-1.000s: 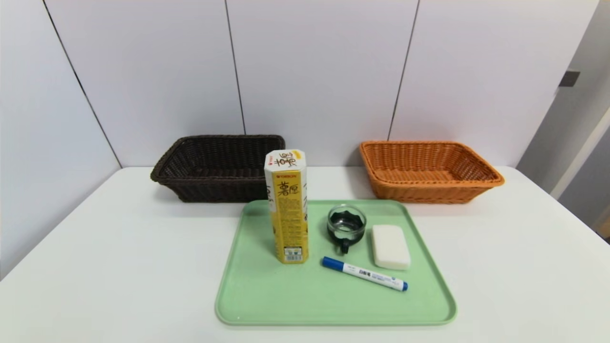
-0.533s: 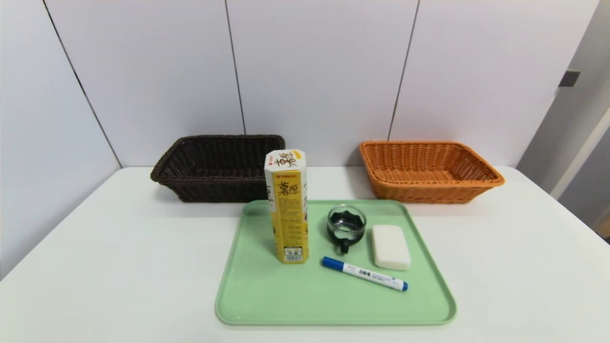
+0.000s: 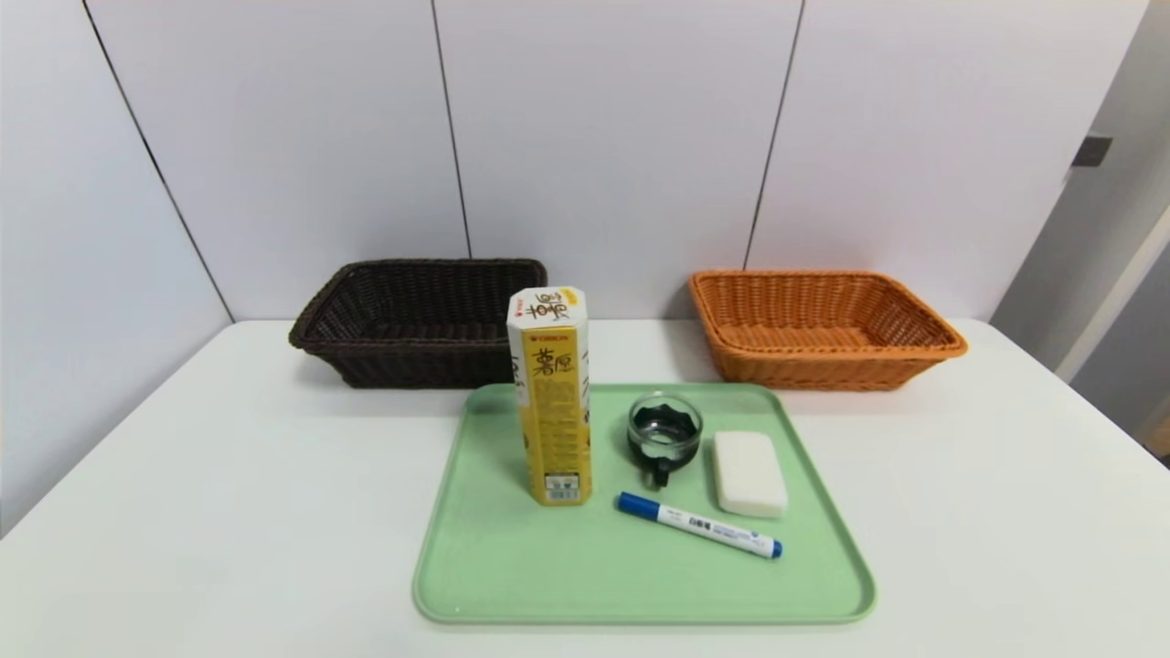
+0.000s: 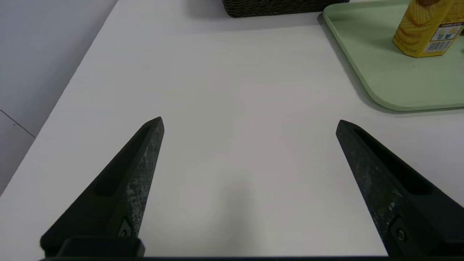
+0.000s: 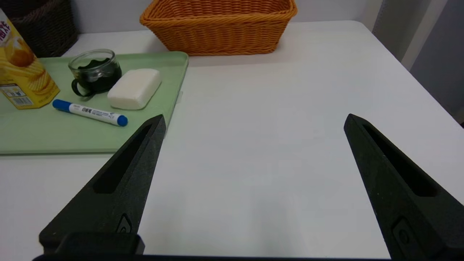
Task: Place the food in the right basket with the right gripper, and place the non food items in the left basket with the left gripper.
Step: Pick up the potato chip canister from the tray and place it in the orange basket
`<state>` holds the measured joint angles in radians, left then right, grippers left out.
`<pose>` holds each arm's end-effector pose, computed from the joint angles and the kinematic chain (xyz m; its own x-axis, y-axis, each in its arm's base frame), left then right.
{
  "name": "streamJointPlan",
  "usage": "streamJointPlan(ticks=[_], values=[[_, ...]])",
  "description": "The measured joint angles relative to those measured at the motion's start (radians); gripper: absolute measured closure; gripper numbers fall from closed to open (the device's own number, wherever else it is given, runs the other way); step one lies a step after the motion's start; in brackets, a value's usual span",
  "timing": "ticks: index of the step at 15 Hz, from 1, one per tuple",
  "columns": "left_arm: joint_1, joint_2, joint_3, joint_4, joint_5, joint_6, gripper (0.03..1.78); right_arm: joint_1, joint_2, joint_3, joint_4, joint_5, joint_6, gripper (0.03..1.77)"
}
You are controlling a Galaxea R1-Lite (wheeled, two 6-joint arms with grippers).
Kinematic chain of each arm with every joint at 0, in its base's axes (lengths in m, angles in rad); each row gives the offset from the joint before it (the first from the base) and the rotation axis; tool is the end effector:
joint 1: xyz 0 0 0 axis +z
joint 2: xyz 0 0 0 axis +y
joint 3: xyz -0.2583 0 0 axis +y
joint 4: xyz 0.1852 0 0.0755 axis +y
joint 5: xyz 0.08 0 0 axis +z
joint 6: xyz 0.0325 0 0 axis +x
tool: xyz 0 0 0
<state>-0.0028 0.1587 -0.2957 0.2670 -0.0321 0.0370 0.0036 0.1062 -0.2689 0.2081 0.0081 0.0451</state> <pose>0.0296 -0.0011 0.1263 0.9910 -0.0349 -0.1296 0.0394 0.9987 0.0325 0.0261 0.0004 0.1268 0.9989 0.0117 -0.0454 -0.0096 0.9989 0.0454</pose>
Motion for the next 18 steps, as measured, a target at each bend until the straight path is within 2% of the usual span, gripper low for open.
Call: streamJointPlan(ticks=[6, 10, 13, 18], values=[[0.0, 0.387, -0.215, -0.017, -0.024, -0.04, 0.12, 0.008, 0.324, -0.153, -0.003, 0.003, 0.002, 0.1], [0.0, 0.632, -0.259, -0.133, -0.084, -0.051, 0.12, 0.009, 0.492, -0.195, -0.011, 0.007, 0.003, 0.1], [0.0, 0.774, -0.266, -0.2, -0.091, -0.069, 0.12, 0.009, 0.619, -0.224, -0.023, 0.019, 0.003, 0.1], [-0.006, 0.921, -0.271, -0.29, -0.11, -0.068, 0.12, 0.006, 0.889, -0.25, -0.222, 0.086, 0.008, 0.1]])
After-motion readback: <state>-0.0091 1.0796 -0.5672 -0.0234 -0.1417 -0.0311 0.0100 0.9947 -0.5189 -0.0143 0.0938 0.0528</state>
